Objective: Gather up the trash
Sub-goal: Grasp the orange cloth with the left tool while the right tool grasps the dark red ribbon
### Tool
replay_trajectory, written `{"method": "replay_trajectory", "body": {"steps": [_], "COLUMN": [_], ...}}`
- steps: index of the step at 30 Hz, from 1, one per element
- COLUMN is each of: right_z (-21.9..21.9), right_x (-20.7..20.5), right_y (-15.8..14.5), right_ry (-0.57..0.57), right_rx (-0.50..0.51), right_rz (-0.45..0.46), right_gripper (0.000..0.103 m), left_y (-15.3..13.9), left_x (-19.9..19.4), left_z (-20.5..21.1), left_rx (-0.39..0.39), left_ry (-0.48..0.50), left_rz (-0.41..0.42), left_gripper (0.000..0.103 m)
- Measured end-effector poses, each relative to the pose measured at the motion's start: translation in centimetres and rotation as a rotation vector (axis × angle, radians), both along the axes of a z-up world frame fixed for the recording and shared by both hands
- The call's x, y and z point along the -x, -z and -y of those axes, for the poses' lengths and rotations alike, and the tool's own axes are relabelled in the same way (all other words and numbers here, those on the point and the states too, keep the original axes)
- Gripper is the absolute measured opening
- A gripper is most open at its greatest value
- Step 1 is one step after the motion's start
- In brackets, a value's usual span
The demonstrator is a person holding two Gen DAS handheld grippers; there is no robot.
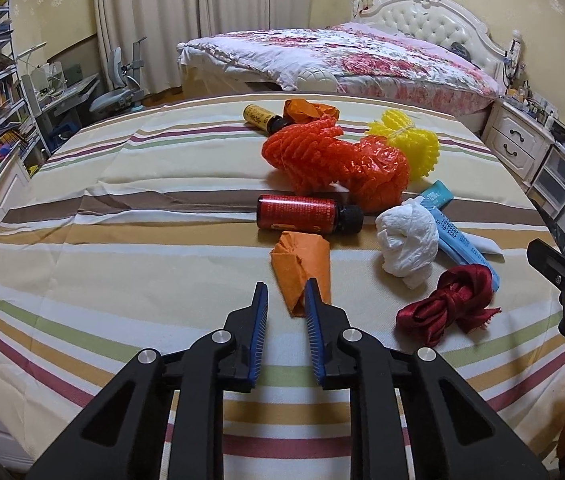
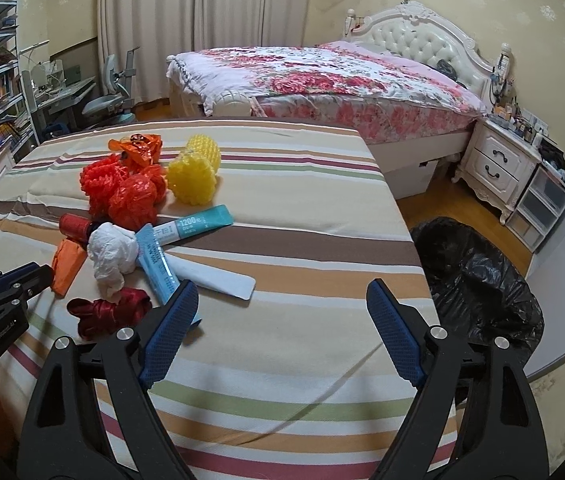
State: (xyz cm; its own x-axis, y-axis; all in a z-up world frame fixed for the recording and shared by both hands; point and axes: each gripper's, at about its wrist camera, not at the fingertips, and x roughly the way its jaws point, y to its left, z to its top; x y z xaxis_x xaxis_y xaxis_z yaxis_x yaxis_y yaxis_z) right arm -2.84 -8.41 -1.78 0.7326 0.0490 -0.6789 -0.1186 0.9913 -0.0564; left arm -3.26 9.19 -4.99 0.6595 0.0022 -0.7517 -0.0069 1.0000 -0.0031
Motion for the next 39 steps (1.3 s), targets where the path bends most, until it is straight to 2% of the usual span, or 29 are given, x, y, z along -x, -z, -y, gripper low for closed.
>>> {"method": "replay_trajectory", "body": {"steps": [4, 9, 13, 15, 18, 22, 26, 27, 30, 35, 39], "right_z": [-2.1, -3.9, -3.5, -3.3, -2.5, -1.8, -1.5, -1.5, -1.5, -2.0, -2.9], "right_x": [0.7, 0.7, 0.6, 0.7, 0.6, 0.4, 0.2, 0.2, 0.2, 0.4, 0.6], "right_y": [-0.1, 0.4, 0.4, 0.5, 0.6, 0.8, 1.1, 1.0, 1.0, 1.0, 0.9], "right_ry": [-0.066, -0.113, -0.096, -0.081, -0.058, -0.041, -0.039, -0.039, -0.039, -0.053, -0.076], "right_rx": [0.008, 0.029, 0.032, 0.031, 0.028, 0.021, 0.016, 0.017, 0.016, 0.02, 0.021], "right_rz": [0.002, -0.011, -0.017, -0.016, -0.019, -0.025, -0.029, -0.029, -0.029, -0.023, -0.02], "right_gripper": [0.084, 0.084, 0.084, 0.084, 0.084, 0.084, 0.084, 0.084, 0.084, 0.084, 0.084], "left_y": [-0.3, -0.3, -0.1, -0.1, 0.0, 0.1, 0.7, 1.0, 1.0, 0.7, 0.3], "left_x": [1.0, 0.7, 0.0, -0.4, -0.9, -1.8, -2.7, -2.9, -2.5, -1.5, -0.1], "left_z": [-1.4, -2.8, -2.8, -2.3, -1.5, -0.4, 0.1, 0.1, 0.3, -0.2, -1.4], "left_rx": [-0.016, 0.039, 0.074, 0.074, 0.07, 0.044, 0.029, 0.032, 0.02, 0.033, 0.008], "left_ry": [-0.025, -0.043, -0.049, -0.039, -0.027, -0.012, 0.002, 0.007, 0.024, 0.024, -0.003], "left_rz": [0.016, -0.002, -0.003, -0.001, 0.0, -0.001, -0.033, -0.046, -0.036, -0.021, 0.0], "left_gripper": [0.02, 0.022, 0.043, 0.045, 0.056, 0.062, 0.06, 0.05, 0.032, 0.031, 0.032]}}
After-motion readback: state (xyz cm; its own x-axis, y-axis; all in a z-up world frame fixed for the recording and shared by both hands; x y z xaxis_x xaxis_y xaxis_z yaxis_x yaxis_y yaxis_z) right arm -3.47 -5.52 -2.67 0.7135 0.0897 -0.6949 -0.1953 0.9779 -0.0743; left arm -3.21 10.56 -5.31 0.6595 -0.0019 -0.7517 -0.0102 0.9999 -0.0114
